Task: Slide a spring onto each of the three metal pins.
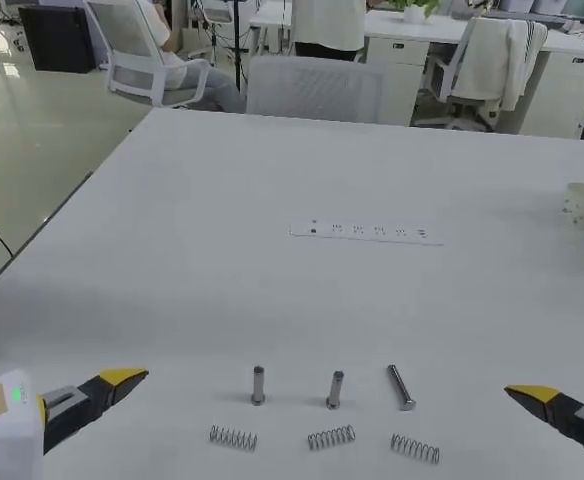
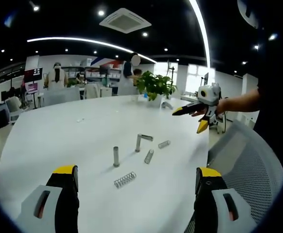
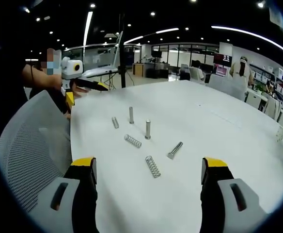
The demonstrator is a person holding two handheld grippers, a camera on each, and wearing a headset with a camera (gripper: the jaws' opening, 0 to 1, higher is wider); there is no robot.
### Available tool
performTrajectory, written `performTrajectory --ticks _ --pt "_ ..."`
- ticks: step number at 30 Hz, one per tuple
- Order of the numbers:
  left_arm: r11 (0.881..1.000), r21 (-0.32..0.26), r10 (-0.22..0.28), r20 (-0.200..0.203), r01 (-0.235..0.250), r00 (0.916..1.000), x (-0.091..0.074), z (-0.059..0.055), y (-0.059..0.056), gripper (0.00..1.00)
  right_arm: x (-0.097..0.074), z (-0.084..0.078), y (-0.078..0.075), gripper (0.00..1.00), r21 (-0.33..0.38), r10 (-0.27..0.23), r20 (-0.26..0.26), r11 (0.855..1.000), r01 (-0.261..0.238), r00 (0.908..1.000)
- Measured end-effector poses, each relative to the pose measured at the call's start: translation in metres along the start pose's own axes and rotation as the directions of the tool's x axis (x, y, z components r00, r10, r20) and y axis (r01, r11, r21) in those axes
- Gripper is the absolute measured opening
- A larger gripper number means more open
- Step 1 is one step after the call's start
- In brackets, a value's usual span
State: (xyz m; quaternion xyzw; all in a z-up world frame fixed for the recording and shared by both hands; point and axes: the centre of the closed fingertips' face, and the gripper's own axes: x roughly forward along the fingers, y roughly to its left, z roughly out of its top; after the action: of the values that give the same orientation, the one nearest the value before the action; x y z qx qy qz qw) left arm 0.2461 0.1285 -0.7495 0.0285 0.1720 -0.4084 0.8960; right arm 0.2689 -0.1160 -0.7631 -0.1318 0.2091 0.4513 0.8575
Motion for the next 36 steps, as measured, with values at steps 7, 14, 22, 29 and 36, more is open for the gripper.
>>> performTrajectory --ticks 7,14,22,29,36 --pt "1.0 -0.002 0.002 0.0 -0.002 1.0 -0.0007 -0.0013 -0.0004 0.98 -0.0005 -0.001 0.0002 0.89 0.002 -0.001 0.0 1.0 0.001 1.0" --pt "1.0 -0.005 0.002 0.0 -0.002 1.0 -0.0006 -0.0015 -0.0005 0.98 0.0002 -0.0018 -0.0004 0.89 0.005 -0.001 0.0 1.0 0.001 1.0" --pt "1.0 -0.005 0.007 0.003 -0.007 1.0 -0.0012 -0.0008 0.001 0.98 0.0019 -0.0004 -0.0015 0.89 0.004 0.002 0.002 1.0 -0.002 1.0" --pt "1.0 -0.007 0.007 0.004 -0.007 1.0 -0.0007 -0.0016 0.0006 0.98 0.0042 0.0006 -0.0009 0.89 0.003 0.006 0.003 1.0 -0.006 1.0" --pt "1.0 -0.009 0.008 0.009 -0.008 0.9999 0.0002 -0.0013 0.0025 0.98 0.0072 0.0003 0.0008 0.88 0.003 0.014 0.0 1.0 -0.014 0.9999"
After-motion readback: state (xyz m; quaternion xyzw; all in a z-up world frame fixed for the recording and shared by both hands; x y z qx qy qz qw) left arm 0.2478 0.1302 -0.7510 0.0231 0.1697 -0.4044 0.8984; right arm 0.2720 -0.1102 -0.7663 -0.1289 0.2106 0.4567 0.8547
